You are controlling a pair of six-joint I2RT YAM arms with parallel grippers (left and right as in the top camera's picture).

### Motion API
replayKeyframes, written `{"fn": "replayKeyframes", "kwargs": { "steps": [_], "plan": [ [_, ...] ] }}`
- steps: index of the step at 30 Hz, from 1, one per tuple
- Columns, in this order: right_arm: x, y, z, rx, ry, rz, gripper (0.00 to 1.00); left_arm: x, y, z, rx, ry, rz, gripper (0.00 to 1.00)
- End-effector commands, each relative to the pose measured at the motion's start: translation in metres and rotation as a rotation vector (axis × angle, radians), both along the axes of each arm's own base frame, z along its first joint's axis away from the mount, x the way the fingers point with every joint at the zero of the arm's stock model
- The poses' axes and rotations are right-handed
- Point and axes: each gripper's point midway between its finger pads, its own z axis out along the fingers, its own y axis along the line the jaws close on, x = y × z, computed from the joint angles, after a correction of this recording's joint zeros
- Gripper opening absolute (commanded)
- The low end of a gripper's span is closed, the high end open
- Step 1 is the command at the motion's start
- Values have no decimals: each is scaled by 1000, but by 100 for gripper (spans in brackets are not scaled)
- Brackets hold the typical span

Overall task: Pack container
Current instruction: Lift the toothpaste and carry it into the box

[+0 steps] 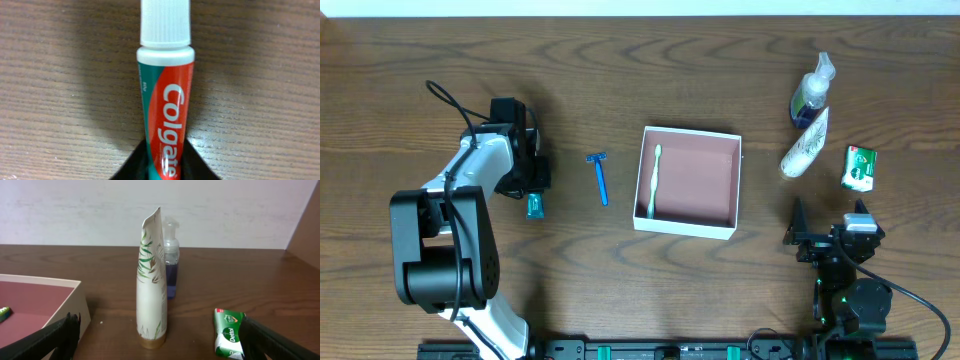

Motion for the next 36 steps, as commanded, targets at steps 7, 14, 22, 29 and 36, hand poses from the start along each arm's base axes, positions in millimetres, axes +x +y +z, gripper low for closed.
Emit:
{"fn": "replayKeyframes", "kwargs": {
  "steps": [7,14,22,29,36],
  "plan": [
    [0,3,-1,-15,1,15,99,13,1,18,-6,-25,38,10],
    [0,3,-1,-15,1,15,99,29,-29,71,-136,-116,-5,10],
    [0,3,-1,-14,1,16,99,23,-123,161,-304,-319,-240,10],
    [0,3,-1,-14,1,16,99,-12,-203,190,-357,-373,-465,11],
    [0,3,-1,-15,1,15,99,-25,-240,165,-339,-307,-500,11]
  ]
}}
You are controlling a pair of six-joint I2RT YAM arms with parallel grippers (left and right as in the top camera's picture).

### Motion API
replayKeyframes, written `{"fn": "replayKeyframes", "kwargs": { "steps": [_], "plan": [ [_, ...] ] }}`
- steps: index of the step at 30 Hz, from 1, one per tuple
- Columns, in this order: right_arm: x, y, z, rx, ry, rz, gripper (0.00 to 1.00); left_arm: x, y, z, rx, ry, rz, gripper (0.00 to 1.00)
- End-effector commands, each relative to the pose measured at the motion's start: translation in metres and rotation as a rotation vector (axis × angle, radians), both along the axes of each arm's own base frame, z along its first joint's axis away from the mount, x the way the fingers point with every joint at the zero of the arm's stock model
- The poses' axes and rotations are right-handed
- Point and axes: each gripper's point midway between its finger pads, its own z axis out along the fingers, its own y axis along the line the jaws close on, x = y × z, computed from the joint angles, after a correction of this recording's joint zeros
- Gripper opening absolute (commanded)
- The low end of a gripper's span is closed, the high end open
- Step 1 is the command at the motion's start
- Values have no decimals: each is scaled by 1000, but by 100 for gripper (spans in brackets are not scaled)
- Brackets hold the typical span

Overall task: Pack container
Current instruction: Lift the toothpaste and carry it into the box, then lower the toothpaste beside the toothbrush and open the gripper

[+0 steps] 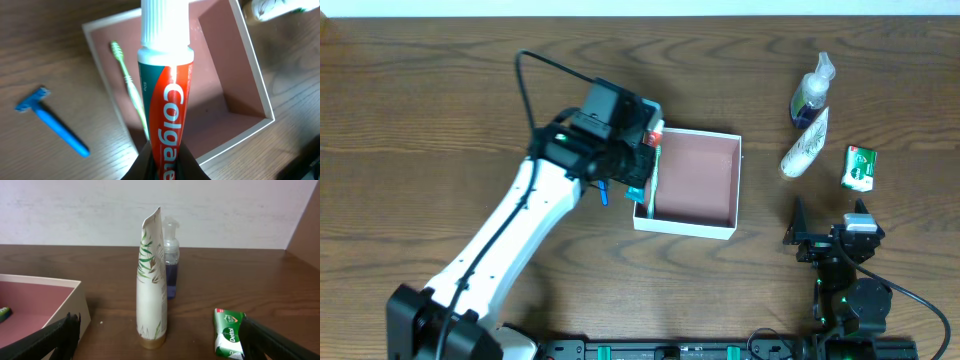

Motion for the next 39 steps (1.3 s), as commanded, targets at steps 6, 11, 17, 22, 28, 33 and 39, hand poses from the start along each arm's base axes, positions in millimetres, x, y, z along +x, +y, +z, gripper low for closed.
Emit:
{"fn": "replayKeyframes", "kwargs": {
  "steps": [6,11,17,22,28,33,39],
  "plan": [
    [0,3,-1,-15,1,15,99,7,-18,-25,18,57,51,11],
    [0,3,-1,-15,1,15,99,11,-22,-44,26,101,85,11],
    [0,3,-1,-15,1,15,99,12,-23,-62,46,148,109,11],
    [0,3,-1,-15,1,15,99,15,-18,-70,85,151,165,11],
    [0,3,-1,-15,1,15,99,12,-19,-73,152,118,200,11],
    [0,3,-1,-15,1,15,99,9,-22,-76,191,95,195,14],
    [0,3,-1,-15,1,15,99,13,-15,-88,236,95,212,15]
  ]
}}
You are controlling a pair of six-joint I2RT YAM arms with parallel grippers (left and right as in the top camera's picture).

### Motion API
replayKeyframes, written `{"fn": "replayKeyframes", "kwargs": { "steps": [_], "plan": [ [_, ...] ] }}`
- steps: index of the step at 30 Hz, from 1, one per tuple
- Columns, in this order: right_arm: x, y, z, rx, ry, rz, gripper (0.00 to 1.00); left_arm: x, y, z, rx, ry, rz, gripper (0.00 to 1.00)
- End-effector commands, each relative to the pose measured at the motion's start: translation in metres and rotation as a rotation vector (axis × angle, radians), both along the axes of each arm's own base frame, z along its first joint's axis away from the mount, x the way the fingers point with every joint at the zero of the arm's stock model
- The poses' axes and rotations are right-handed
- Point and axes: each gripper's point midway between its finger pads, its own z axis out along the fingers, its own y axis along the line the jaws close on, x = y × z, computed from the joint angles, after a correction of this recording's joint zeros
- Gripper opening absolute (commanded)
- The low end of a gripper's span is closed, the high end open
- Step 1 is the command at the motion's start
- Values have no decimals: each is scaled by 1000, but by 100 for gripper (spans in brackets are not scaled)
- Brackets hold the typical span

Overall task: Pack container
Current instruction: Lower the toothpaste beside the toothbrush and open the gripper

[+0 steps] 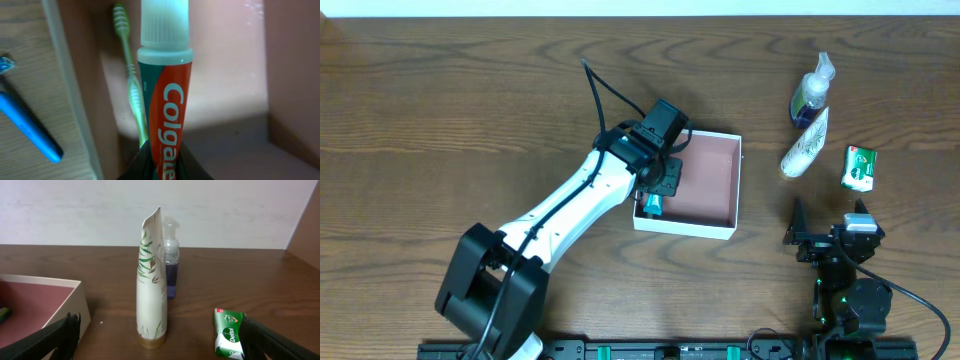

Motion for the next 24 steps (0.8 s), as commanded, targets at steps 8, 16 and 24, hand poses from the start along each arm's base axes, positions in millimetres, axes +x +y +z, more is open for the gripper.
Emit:
{"fn": "replayKeyframes", "kwargs": {
  "steps": [8,16,24],
  "plan": [
    [0,3,-1,-15,1,15,99,10,11,-15,75,-9,36,17],
    [0,3,-1,-15,1,15,99,14,10,-14,73,-26,39,21],
    [0,3,-1,-14,1,16,99,19,6,-9,60,-50,29,24]
  ]
}}
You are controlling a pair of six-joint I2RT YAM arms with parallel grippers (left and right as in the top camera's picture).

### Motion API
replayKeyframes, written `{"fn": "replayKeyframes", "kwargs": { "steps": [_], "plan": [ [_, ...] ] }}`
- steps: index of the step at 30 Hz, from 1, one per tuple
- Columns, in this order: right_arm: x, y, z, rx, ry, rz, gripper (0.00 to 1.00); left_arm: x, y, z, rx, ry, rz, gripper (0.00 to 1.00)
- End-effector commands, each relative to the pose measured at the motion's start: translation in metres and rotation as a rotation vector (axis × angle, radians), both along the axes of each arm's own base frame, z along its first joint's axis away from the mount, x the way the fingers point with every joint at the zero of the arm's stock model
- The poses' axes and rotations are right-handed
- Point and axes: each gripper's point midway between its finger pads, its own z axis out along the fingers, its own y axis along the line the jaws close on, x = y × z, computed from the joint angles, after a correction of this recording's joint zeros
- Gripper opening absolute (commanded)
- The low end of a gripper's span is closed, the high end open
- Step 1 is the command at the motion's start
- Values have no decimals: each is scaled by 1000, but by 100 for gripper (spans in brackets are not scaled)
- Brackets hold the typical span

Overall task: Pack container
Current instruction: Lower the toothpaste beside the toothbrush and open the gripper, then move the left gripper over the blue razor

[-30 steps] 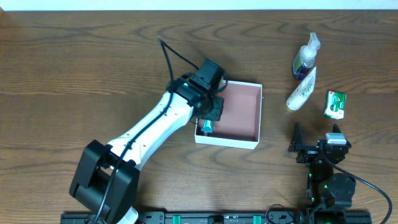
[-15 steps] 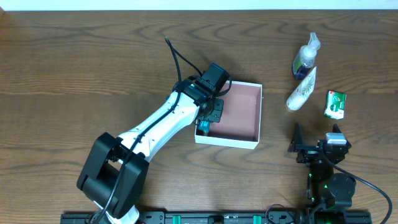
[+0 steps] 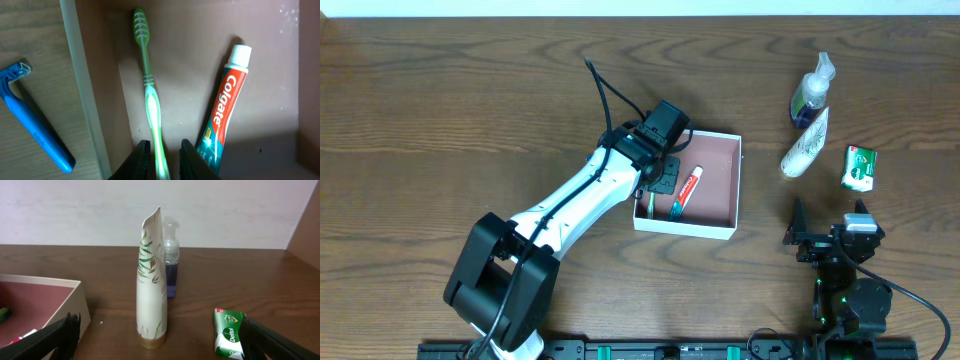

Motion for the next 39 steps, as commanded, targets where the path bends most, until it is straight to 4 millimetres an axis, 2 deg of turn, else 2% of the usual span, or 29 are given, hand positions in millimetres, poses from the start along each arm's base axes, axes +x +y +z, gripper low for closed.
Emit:
{"fn": "replayKeyframes", "kwargs": {
  "steps": [1,4,7,9,11,13,18,22,25,33,39],
  "plan": [
    [0,3,-1,-15,1,15,99,10,-1,8,5,-33,-3,26],
    [0,3,-1,-14,1,16,99,17,-6,30,-6,-60,-22,32],
    [0,3,-1,-14,1,16,99,24,-10,63,-19,-93,-41,39],
    [0,3,-1,-15,1,15,99,30,-4,88,-11,-122,-26,45],
    [0,3,-1,-15,1,15,99,34,10,110,15,-153,7,48],
    [0,3,-1,-15,1,15,99,35,26,124,35,-166,45,62],
    [0,3,-1,-15,1,15,99,30,77,134,56,-112,230,63],
    [0,3,-1,-15,1,15,99,30,116,127,82,-51,356,63],
    [0,3,-1,-15,1,15,99,27,131,112,98,2,389,63],
    [0,3,-1,-15,1,15,99,4,138,53,137,123,437,63],
    [0,3,-1,-14,1,16,99,-1,128,19,85,152,416,63]
  ]
}}
